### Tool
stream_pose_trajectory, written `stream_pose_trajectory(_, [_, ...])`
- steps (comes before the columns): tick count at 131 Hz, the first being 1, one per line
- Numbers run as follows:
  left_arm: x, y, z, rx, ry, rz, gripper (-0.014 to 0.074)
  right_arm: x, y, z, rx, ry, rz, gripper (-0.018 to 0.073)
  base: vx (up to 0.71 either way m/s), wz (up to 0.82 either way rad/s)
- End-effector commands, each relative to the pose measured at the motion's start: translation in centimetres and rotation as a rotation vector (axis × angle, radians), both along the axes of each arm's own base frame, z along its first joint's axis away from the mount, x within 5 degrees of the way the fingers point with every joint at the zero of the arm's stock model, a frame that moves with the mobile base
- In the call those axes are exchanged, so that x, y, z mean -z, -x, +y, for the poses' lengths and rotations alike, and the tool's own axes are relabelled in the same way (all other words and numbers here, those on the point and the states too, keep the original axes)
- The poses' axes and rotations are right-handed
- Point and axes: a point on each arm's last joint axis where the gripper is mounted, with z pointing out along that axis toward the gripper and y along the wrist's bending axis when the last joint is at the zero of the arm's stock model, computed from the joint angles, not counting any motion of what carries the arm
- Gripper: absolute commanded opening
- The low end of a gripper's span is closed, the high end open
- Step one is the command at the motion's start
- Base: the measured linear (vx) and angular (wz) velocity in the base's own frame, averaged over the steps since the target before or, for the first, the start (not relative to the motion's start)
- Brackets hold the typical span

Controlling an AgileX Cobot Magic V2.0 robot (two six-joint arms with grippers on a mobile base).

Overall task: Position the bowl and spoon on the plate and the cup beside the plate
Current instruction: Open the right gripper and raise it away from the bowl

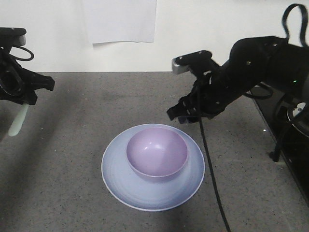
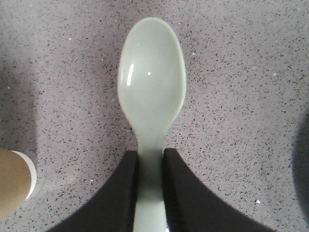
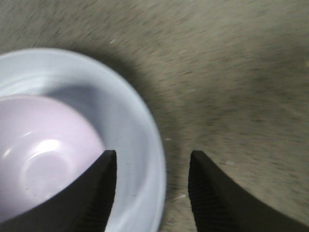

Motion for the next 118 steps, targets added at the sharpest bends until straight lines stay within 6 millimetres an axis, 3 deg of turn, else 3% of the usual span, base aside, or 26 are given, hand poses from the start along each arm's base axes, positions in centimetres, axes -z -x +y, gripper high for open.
stream_pose_trajectory(1, [-2.3,0.6,-0.2,0.000,0.015,-0.096,-0.0006,-4.3,0.4,-2.4,0.100,-0.010,-0.148,0.0351,0.00,0.00])
stream_pose_trajectory(39, [-2.3,0.6,-0.2,0.000,0.015,-0.096,-0.0006,-7.6,1.6,-9.3,0.310,0.052,-0.197,0.0342,0.00,0.00])
stream_pose_trajectory(60, [-2.3,0.6,-0.2,0.000,0.015,-0.096,-0.0006,-8.9,2.7,-12.1,0.400,0.048,-0.207,0.0249,0.00,0.00])
stream_pose_trajectory(91, [-2.3,0.6,-0.2,0.000,0.015,-0.096,-0.0006,-10.1,4.1,-13.0,0.428,0.030,-0.215,-0.0017,0.00,0.00])
stream_pose_trajectory(118, [-2.3,0.6,-0.2,0.000,0.015,-0.096,-0.0006,-11.5,6.2,-12.9,0.411,0.002,-0.211,-0.0008,0.00,0.00])
